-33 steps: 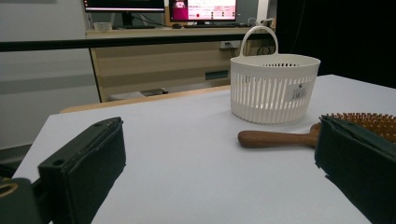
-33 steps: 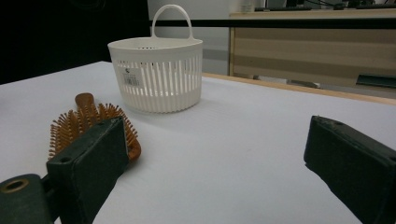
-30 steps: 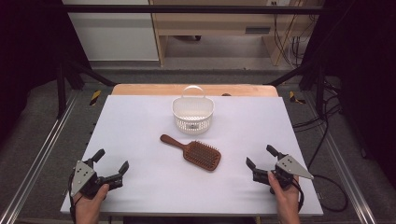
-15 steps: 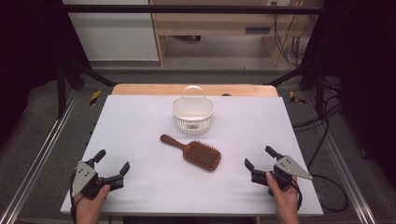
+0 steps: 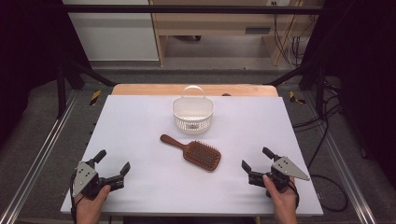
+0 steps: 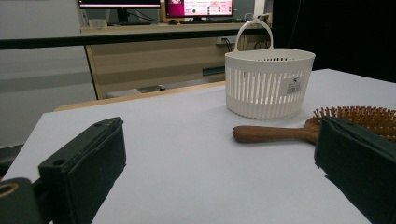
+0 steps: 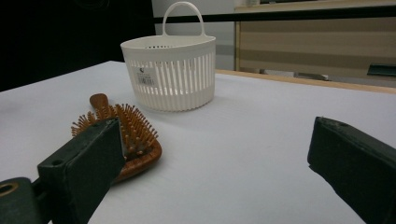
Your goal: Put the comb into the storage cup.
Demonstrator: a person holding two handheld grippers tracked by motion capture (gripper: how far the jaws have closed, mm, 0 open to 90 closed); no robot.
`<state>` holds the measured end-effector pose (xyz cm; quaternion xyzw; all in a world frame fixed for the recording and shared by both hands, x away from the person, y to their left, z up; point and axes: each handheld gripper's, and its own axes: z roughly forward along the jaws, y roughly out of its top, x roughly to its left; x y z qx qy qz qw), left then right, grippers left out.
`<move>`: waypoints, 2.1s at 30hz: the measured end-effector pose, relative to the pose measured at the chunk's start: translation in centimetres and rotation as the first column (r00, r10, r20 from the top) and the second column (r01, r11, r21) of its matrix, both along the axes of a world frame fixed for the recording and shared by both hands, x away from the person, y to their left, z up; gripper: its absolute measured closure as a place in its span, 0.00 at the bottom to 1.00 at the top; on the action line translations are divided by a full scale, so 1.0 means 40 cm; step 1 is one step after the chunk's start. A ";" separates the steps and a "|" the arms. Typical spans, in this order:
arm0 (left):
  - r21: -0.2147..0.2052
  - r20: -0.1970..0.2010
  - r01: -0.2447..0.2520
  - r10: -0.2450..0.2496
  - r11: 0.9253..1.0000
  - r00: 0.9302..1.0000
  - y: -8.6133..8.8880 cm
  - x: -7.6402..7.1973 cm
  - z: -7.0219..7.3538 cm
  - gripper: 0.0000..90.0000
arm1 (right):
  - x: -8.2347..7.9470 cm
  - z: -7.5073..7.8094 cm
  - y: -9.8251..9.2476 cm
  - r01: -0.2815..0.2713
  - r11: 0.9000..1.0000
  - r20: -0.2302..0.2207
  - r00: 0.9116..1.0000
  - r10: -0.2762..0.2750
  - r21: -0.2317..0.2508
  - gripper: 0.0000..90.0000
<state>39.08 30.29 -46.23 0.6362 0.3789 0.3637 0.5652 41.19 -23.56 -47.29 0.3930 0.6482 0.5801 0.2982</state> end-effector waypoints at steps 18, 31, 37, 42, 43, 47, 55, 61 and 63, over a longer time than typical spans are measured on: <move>0.010 -0.005 0.016 -0.016 1.000 1.000 -0.010 -0.002 -0.002 0.02 | 0.000 0.004 0.046 0.005 1.000 -0.045 0.999 -0.006 -0.026 0.06; 0.013 -0.007 0.019 -0.019 1.000 1.000 -0.012 -0.001 -0.002 0.02 | -0.006 0.005 0.094 -0.033 0.998 -0.086 0.996 0.028 -0.057 0.16; 0.014 -0.006 0.019 -0.019 1.000 1.000 -0.013 -0.002 -0.002 0.02 | -0.014 0.005 0.123 -0.072 0.994 -0.096 0.993 0.064 -0.082 0.28; 0.014 -0.006 0.019 -0.019 1.000 1.000 -0.013 -0.002 -0.002 0.02 | -0.021 0.006 0.144 -0.102 0.990 -0.101 0.991 0.092 -0.098 0.35; 0.014 -0.006 0.019 -0.019 1.000 1.000 -0.013 -0.002 -0.002 0.02 | -0.021 0.006 0.146 -0.103 0.989 -0.102 0.990 0.093 -0.102 0.36; 0.015 -0.007 0.020 -0.020 1.000 1.000 -0.013 -0.002 -0.002 0.02 | -0.020 0.003 0.151 -0.102 0.988 -0.119 0.989 0.089 -0.112 0.42; 0.018 -0.009 0.022 -0.021 1.000 1.000 -0.014 -0.002 -0.003 0.02 | -0.021 0.001 0.147 -0.109 0.986 -0.143 0.986 0.090 -0.130 0.64; 0.018 -0.010 0.022 -0.022 1.000 1.000 -0.013 -0.002 -0.003 0.02 | -0.025 -0.004 0.153 -0.130 0.980 -0.151 0.983 0.107 -0.151 0.83; 0.019 -0.010 0.022 -0.022 1.000 1.000 -0.013 -0.002 -0.003 0.02 | -0.025 -0.005 0.156 -0.137 0.979 -0.153 0.982 0.113 -0.153 0.86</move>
